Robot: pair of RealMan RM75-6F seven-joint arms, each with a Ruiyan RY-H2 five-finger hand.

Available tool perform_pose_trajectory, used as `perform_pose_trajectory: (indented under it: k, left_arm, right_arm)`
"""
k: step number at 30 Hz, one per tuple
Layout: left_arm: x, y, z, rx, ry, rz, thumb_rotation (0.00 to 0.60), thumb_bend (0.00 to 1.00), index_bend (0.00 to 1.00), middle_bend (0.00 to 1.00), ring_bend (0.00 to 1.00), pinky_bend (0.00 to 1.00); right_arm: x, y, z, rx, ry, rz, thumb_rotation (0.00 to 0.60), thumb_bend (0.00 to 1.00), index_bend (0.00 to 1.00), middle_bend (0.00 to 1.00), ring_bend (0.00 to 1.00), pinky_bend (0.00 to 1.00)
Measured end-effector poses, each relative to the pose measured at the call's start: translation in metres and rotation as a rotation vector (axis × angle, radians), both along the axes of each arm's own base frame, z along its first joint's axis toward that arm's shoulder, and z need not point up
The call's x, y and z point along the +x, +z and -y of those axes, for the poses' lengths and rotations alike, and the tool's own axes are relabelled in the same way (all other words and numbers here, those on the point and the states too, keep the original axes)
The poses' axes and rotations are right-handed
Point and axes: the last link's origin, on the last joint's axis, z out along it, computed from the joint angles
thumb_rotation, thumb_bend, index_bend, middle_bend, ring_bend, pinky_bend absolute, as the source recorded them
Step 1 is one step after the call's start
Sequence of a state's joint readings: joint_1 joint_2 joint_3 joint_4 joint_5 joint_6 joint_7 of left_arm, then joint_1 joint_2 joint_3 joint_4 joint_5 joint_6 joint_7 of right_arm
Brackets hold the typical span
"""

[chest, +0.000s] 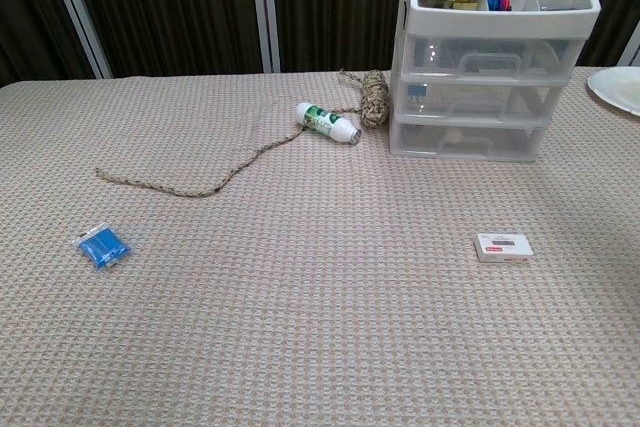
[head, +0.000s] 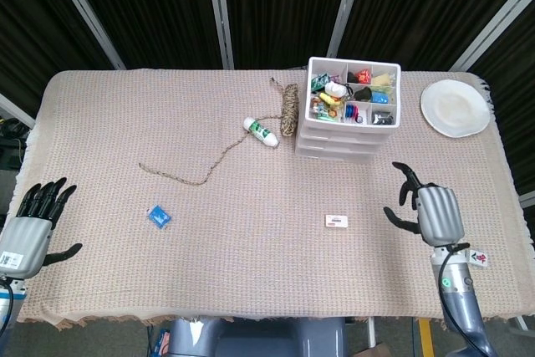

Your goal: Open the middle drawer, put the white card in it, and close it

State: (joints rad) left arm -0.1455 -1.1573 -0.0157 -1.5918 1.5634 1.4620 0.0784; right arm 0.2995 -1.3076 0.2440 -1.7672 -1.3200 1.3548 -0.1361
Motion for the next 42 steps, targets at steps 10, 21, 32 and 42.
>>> perform_pose_trajectory:
  k: [10,21,32,42]
  left_arm:
    - [-0.001,0.001,-0.001,-0.007,0.012,0.023,0.6,0.14,0.07,0.0,0.0,0.0]
    - [-0.001,0.002,-0.003,0.01,-0.009,-0.003,0.6,0.14,0.07,0.0,0.0,0.0]
    - [-0.002,0.002,-0.004,0.007,-0.002,0.006,0.6,0.14,0.07,0.0,0.0,0.0]
    - [-0.002,0.002,-0.004,0.0,0.009,0.016,0.6,0.14,0.07,0.0,0.0,0.0]
  right_arm:
    - [0.028,-0.05,0.03,0.186,-0.197,0.341,0.6,0.23,0.18,0.8,0.86,0.74]
    - [0.066,-0.092,0.05,0.356,-0.357,0.75,0.6,0.24,0.18,0.8,0.86,0.74]
    - [0.083,-0.101,0.081,0.336,-0.4,0.88,0.6,0.24,0.14,0.8,0.86,0.74]
    - [0.08,-0.103,0.103,0.251,-0.443,0.916,0.6,0.25,0.12,0.8,0.86,0.74]
